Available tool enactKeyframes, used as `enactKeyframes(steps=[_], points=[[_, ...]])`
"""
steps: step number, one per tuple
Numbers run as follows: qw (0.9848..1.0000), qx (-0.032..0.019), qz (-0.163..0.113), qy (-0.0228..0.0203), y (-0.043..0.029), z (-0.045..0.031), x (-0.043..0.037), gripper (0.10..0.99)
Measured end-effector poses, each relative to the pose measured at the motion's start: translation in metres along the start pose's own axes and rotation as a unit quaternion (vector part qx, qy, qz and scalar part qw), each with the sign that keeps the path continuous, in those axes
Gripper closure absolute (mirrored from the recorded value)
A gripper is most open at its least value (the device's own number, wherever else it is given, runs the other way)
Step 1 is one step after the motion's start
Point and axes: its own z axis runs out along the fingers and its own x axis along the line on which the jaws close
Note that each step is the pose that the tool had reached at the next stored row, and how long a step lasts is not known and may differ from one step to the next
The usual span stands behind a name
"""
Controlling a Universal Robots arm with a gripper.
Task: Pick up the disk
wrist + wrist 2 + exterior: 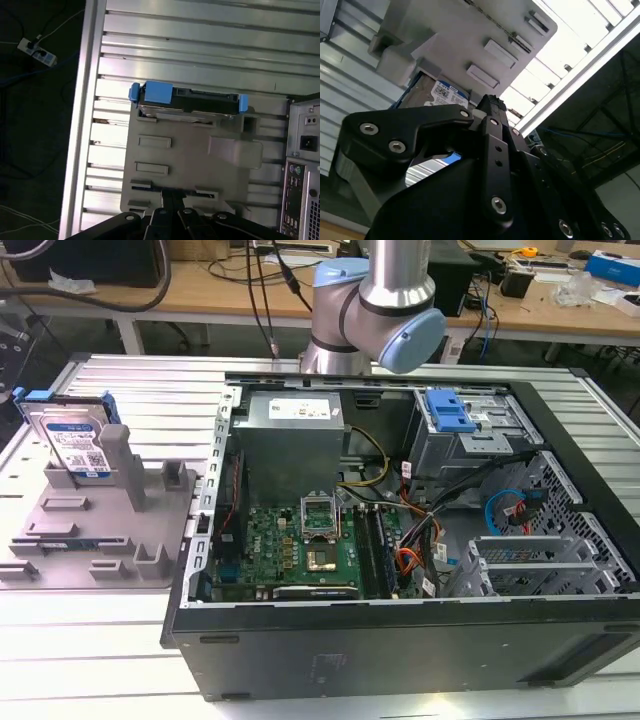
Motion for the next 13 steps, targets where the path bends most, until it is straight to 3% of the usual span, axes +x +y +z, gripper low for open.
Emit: enactKeyframes(steps=[2,4,5,7,9,10,11,12,13], points=[[0.9996,0.0,-0.029,0.0011,0.0,0.0,0.0,0.98],[0.9978,0.0,-0.067,0.0025,0.0,0.0001,0.0,0.98],[0.996,0.0,-0.089,0.0035,0.0,0.0001,0.0,0.98],[0.9939,0.0,-0.111,0.0042,0.0,0.0002,0.0,0.973],[0.9912,0.0001,-0.132,0.005,0.0,0.0002,0.0,0.851],[0.9895,0.0001,-0.145,0.0055,0.0,0.0002,0.0,0.851],[0.9879,0.0001,-0.155,0.0059,0.0,0.0002,0.0,0.792],[0.9854,0.0001,-0.17,0.0065,0.0,0.0002,0.0,0.671],[0.9841,0.0001,-0.178,0.0068,0.0,0.0002,0.0,0.671]])
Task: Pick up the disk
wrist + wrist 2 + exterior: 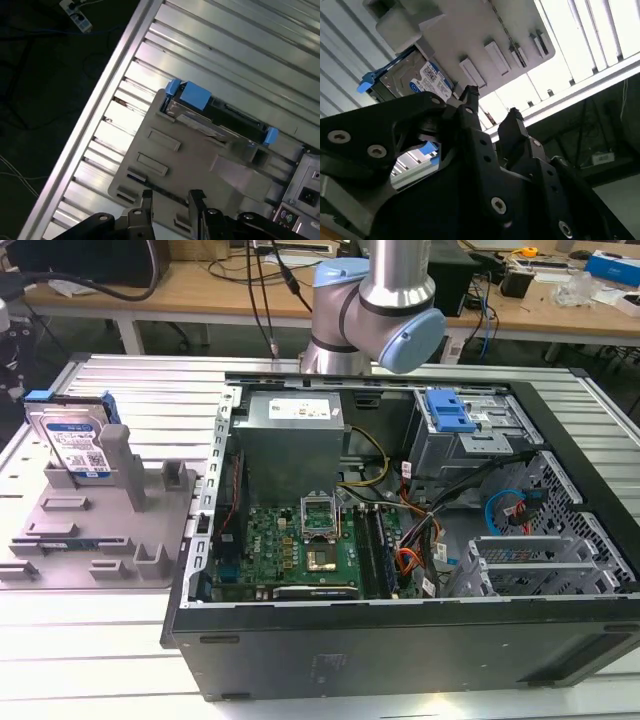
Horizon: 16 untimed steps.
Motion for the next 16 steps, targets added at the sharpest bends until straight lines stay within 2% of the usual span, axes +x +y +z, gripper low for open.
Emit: enactKeyframes(steps=[1,3,5,6,7,8,9,10,11,14,16], points=[[0.9999,0.0,-0.015,0.0006,0.0,0.0,0.0,0.604],[0.9993,0.0,-0.038,0.0014,0.0,0.0,-0.0001,0.604],[0.9965,0.0,-0.084,0.0032,-0.0001,0.0,-0.0001,0.592],[0.994,0.0,-0.109,0.0042,-0.0001,0.0001,-0.0001,0.529],[0.9918,0.0,-0.128,0.0049,-0.0001,0.0001,-0.0001,0.529],[0.9899,0.0001,-0.142,0.0054,-0.0001,0.0001,-0.0001,0.529],[0.9887,0.0001,-0.15,0.0057,-0.0001,0.0001,-0.0001,0.529],[0.9854,0.0004,-0.17,0.006,-0.0001,0.0001,-0.0001,0.529],[0.9834,0.0006,-0.181,0.0062,-0.0001,0.0002,-0.0001,0.529],[0.9738,0.0007,-0.227,0.0077,-0.0001,0.0005,-0.0001,0.529],[0.9692,0.0007,-0.246,0.0085,-0.0001,0.0005,-0.0001,0.529]])
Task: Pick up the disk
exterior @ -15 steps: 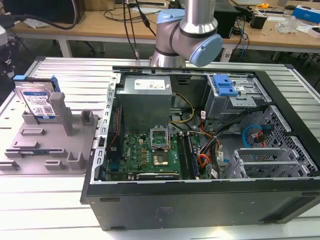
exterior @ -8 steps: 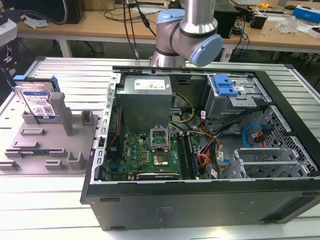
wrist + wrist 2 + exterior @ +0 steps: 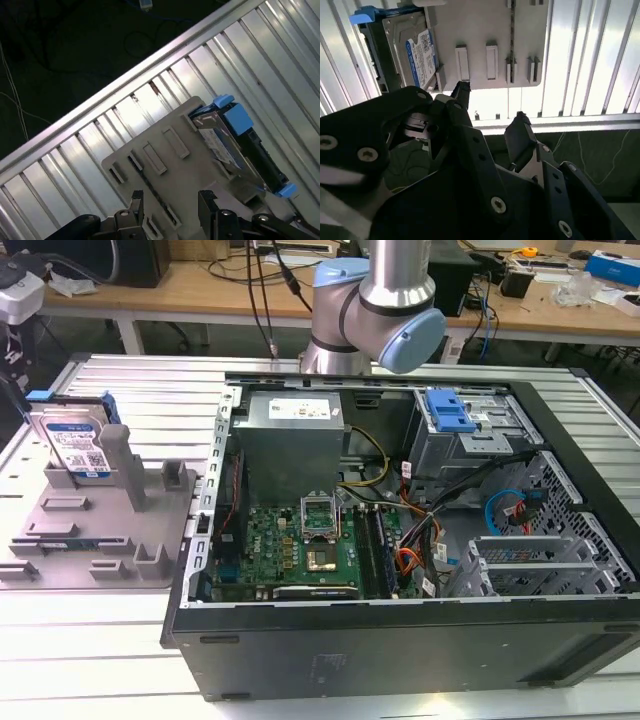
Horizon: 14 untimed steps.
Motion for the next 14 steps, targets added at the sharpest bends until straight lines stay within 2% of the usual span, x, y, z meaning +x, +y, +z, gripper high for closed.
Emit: enactKeyframes(steps=[1,5,7,10,11,12,14], points=[[0.9997,0.0,-0.024,0.0009,0.0,0.0002,0.0,0.529],[0.9979,-0.0001,-0.065,0.0024,0.0,0.0004,0.0,0.529],[0.9955,-0.0001,-0.095,0.0035,-0.0001,0.0007,0.0,0.529],[0.9921,-0.0001,-0.125,0.0047,-0.0001,0.001,0.0,0.529],[0.9897,-0.0001,-0.143,0.0054,-0.0002,0.0012,-0.0002,0.529],[0.9889,-0.0001,-0.148,0.0056,-0.0003,0.0011,-0.0002,0.529],[0.9887,-0.0001,-0.15,0.0057,-0.0003,0.0011,-0.0001,0.529]])
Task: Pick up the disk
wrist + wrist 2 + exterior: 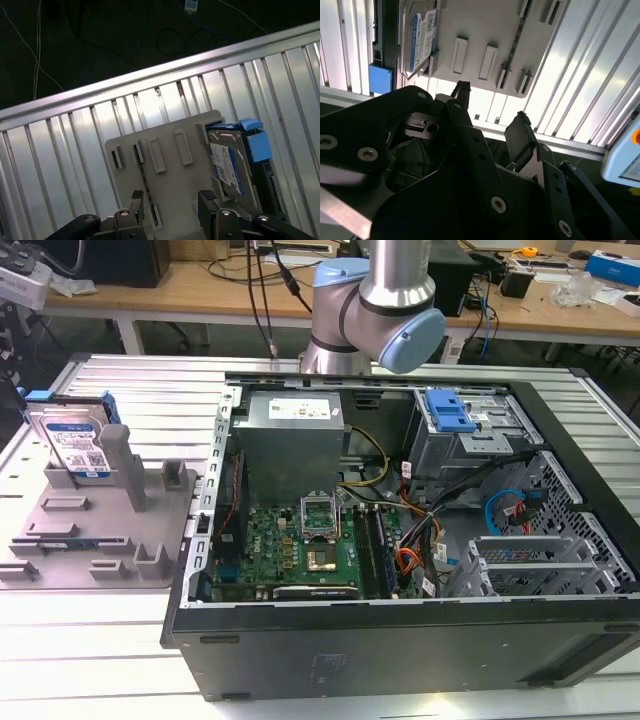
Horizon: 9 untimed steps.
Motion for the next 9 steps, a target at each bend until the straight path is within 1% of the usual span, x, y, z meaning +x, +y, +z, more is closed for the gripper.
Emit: enactKeyframes(steps=[7,9], points=[[1.0,0.0001,0.0,0.0,0.0,0.0001,0.0,0.529],[1.0,0.0001,-0.005,0.0002,0.0005,0.0002,-0.0022,0.529]])
